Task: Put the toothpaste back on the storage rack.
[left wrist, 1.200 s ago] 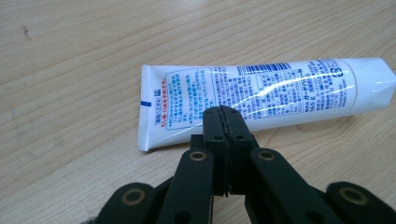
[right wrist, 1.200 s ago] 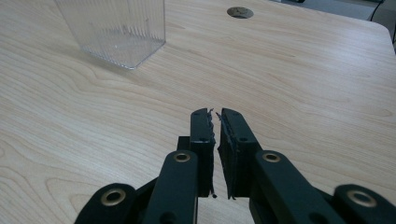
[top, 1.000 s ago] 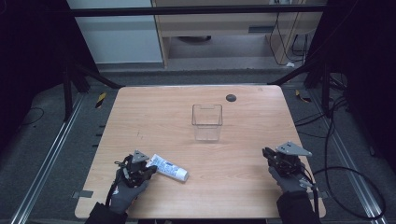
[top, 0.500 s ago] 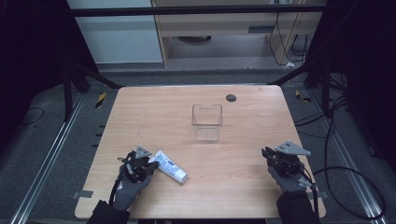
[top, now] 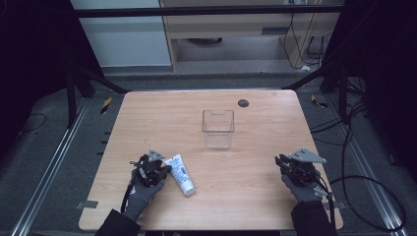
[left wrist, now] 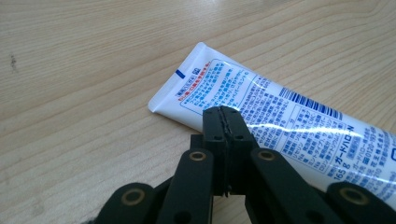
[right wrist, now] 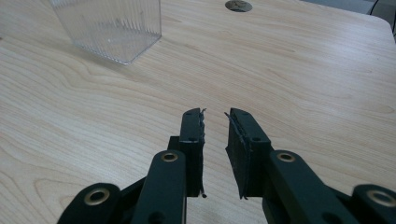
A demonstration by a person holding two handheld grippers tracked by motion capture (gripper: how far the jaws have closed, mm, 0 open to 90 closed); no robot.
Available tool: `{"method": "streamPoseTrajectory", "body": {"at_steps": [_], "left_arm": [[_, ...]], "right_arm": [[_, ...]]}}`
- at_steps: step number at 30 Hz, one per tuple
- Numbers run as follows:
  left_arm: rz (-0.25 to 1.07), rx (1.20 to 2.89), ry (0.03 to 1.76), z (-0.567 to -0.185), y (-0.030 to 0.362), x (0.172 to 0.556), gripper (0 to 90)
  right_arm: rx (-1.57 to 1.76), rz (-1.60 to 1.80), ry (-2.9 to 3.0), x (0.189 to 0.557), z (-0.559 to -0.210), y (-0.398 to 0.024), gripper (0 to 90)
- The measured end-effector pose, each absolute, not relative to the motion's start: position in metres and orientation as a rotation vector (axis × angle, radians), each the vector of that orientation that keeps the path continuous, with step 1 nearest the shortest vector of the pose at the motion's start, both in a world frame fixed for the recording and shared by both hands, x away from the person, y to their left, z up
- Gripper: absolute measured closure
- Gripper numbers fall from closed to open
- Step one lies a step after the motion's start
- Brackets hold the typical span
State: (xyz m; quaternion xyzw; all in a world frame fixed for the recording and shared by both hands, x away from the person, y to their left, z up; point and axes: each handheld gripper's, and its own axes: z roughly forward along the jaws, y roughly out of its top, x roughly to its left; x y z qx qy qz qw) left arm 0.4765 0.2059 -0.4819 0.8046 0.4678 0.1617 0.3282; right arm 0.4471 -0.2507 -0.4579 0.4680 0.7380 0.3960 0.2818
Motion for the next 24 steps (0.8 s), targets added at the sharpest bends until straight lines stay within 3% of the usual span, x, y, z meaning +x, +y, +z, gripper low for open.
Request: {"method": "streamPoseTrajectory", "body": {"at_steps": [24], "left_arm": [[0.402,2.098,1.186,-0.479,0.19,0.486,87.5]], "right_arm": [[1.258,1.054,1.988,0.448,-0.459,-0.251,73.8]]}}
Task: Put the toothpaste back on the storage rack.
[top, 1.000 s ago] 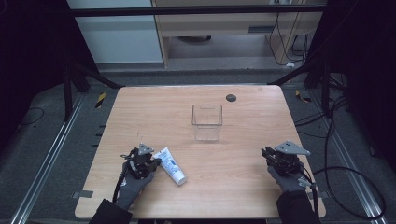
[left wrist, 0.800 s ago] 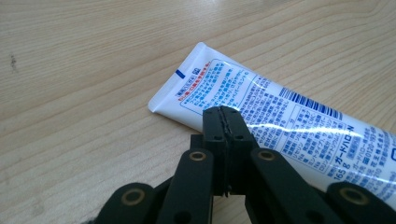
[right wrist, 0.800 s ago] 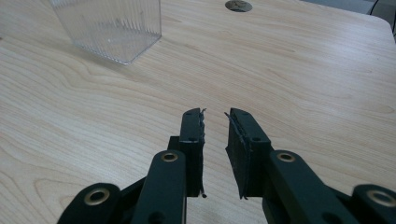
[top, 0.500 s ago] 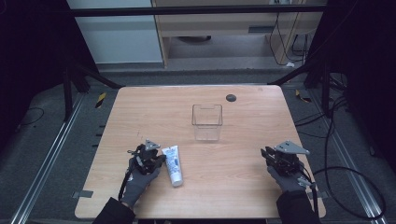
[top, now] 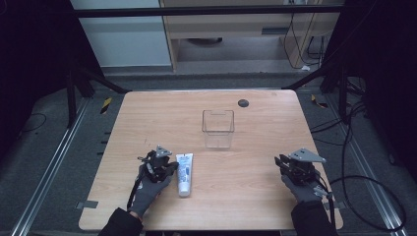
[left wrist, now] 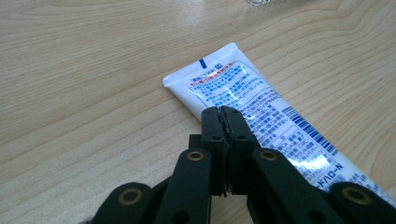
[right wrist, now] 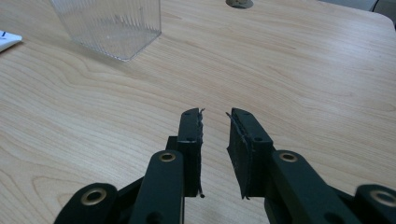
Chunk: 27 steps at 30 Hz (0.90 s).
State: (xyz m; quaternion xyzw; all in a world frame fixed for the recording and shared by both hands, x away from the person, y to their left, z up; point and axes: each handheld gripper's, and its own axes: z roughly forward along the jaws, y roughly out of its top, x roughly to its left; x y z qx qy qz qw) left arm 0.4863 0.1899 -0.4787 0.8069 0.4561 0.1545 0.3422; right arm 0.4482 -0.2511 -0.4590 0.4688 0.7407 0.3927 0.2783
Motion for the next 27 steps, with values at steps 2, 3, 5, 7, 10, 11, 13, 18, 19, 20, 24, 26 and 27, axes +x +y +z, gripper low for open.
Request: {"method": "streamPoseTrajectory", "body": {"at_steps": [2,3,5,7,10,11,13,18,19,20,24,26,27], "left_arm": [[0.4,2.08,1.179,-0.474,0.193,0.483,87.4],[0.398,2.068,1.174,-0.471,0.195,0.481,87.8],[0.398,2.047,1.157,-0.465,0.197,0.477,88.7],[0.396,2.034,1.133,-0.458,0.196,0.471,88.9],[0.395,2.036,1.09,-0.451,0.191,0.462,89.0],[0.394,2.042,1.073,-0.45,0.189,0.46,89.1],[0.381,2.058,1.045,-0.448,0.182,0.455,89.1],[0.348,2.106,0.976,-0.448,0.162,0.446,89.2],[0.336,2.121,0.961,-0.449,0.156,0.445,89.2],[0.331,2.132,0.952,-0.45,0.153,0.444,89.2],[0.313,2.183,0.923,-0.457,0.14,0.443,89.1],[0.305,2.205,0.919,-0.461,0.137,0.443,89.2],[0.303,2.21,0.918,-0.462,0.137,0.443,89.2]], "right_arm": [[1.256,1.049,1.984,0.447,-0.459,-0.252,73.7],[1.253,1.048,1.981,0.447,-0.458,-0.253,73.8],[1.258,1.048,1.977,0.446,-0.458,-0.255,73.8],[1.265,1.047,1.972,0.446,-0.458,-0.257,73.8],[1.269,1.047,1.968,0.446,-0.458,-0.258,73.8],[1.271,1.045,1.966,0.445,-0.458,-0.259,73.7],[1.273,1.043,1.963,0.445,-0.458,-0.26,73.8],[1.275,1.043,1.964,0.445,-0.458,-0.26,73.8],[1.275,1.043,1.965,0.445,-0.459,-0.26,73.8],[1.276,1.041,1.967,0.445,-0.459,-0.26,73.8],[1.277,1.04,1.967,0.446,-0.459,-0.26,73.7],[1.277,1.039,1.967,0.446,-0.459,-0.26,73.7],[1.276,1.039,1.968,0.446,-0.459,-0.26,73.7]]}}
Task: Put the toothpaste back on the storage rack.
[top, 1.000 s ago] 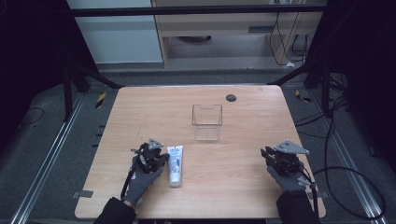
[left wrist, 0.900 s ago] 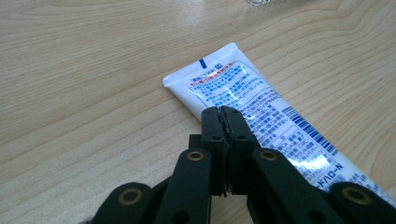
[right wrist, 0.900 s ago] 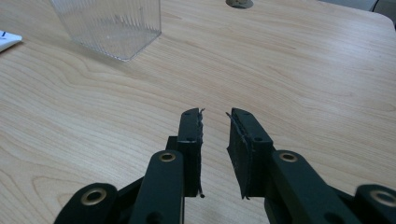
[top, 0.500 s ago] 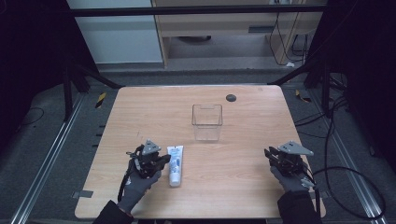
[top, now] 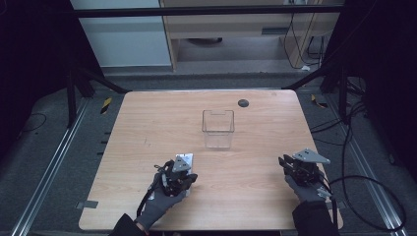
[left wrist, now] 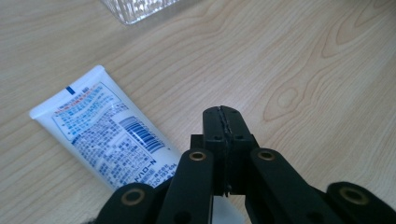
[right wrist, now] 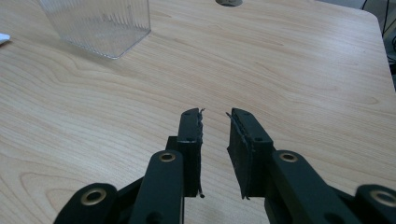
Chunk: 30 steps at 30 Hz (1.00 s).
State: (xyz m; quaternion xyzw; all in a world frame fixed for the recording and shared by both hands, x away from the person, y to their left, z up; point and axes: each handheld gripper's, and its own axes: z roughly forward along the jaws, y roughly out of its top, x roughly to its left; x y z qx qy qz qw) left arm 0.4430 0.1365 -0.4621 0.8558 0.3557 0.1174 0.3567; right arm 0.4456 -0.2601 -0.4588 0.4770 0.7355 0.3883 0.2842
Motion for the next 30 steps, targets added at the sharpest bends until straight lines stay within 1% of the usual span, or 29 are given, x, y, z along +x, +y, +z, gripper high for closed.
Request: {"method": "streamPoseTrajectory", "body": {"at_steps": [10,30], "left_arm": [[0.281,2.245,0.935,-0.468,0.136,0.444,89.1],[0.277,2.253,0.947,-0.466,0.154,0.434,89.1]], "right_arm": [[1.277,1.034,1.969,0.446,-0.459,-0.26,73.6],[1.281,1.03,1.963,0.445,-0.459,-0.262,73.5]]}}
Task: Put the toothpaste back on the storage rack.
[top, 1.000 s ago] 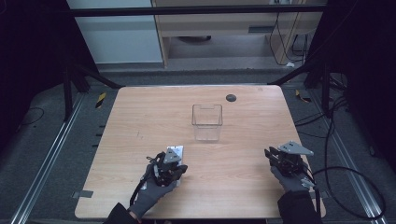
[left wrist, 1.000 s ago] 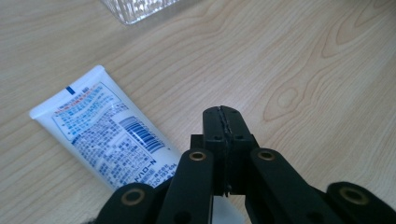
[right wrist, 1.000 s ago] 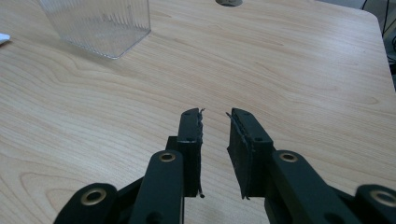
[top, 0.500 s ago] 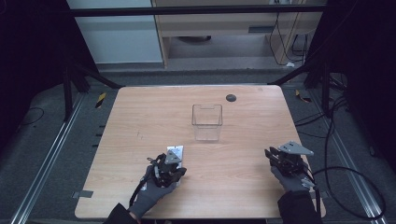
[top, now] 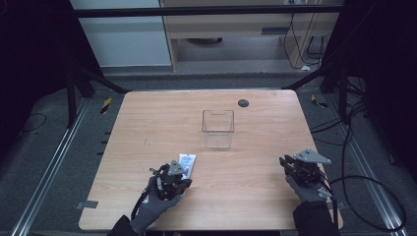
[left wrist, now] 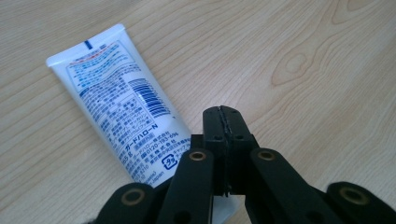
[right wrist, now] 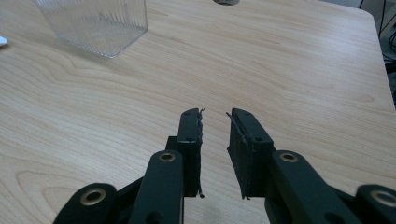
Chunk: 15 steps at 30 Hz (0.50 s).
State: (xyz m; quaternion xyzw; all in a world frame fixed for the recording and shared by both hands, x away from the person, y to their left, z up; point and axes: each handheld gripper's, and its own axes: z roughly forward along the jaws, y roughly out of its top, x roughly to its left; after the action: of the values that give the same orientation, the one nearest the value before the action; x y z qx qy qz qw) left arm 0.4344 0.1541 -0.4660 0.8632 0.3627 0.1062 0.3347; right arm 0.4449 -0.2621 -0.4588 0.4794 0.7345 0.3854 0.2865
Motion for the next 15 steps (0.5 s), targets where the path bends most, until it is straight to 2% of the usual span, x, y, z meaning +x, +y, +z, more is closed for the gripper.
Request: {"method": "streamPoseTrajectory", "body": {"at_steps": [15], "left_arm": [[0.297,2.262,0.98,-0.463,0.17,0.429,89.0]], "right_arm": [[1.29,1.027,1.959,0.444,-0.459,-0.264,73.4]]}}
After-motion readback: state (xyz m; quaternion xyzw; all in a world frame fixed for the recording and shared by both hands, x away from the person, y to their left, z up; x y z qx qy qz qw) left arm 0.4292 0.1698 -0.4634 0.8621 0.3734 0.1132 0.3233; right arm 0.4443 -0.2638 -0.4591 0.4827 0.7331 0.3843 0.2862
